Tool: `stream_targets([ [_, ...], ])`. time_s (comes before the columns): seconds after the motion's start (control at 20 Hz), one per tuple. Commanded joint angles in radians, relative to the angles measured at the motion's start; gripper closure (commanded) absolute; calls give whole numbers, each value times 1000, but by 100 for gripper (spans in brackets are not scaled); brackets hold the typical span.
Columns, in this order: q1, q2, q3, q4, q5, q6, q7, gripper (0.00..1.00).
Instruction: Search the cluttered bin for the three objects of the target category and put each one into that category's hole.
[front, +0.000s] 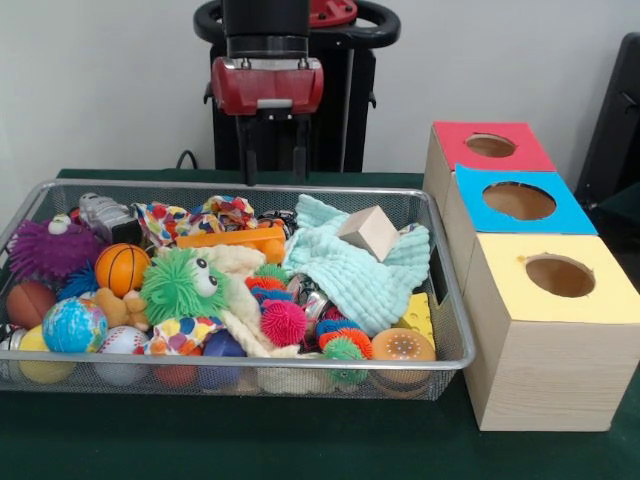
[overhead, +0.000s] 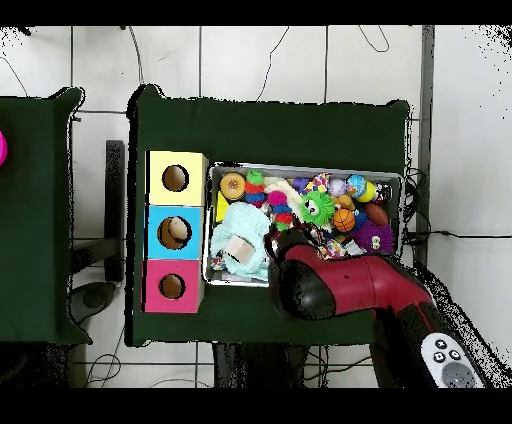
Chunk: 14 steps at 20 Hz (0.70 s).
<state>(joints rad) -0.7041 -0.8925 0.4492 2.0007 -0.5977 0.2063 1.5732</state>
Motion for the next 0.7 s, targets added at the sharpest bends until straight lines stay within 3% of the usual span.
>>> stream_targets([
  [0.05,31,81,26,-43,-57,-100,71,0],
  [0.35,116,105,-77,-52,-64,-169,115,0],
  [0.7,155,148,-146,-55,-56,-210,118,0],
])
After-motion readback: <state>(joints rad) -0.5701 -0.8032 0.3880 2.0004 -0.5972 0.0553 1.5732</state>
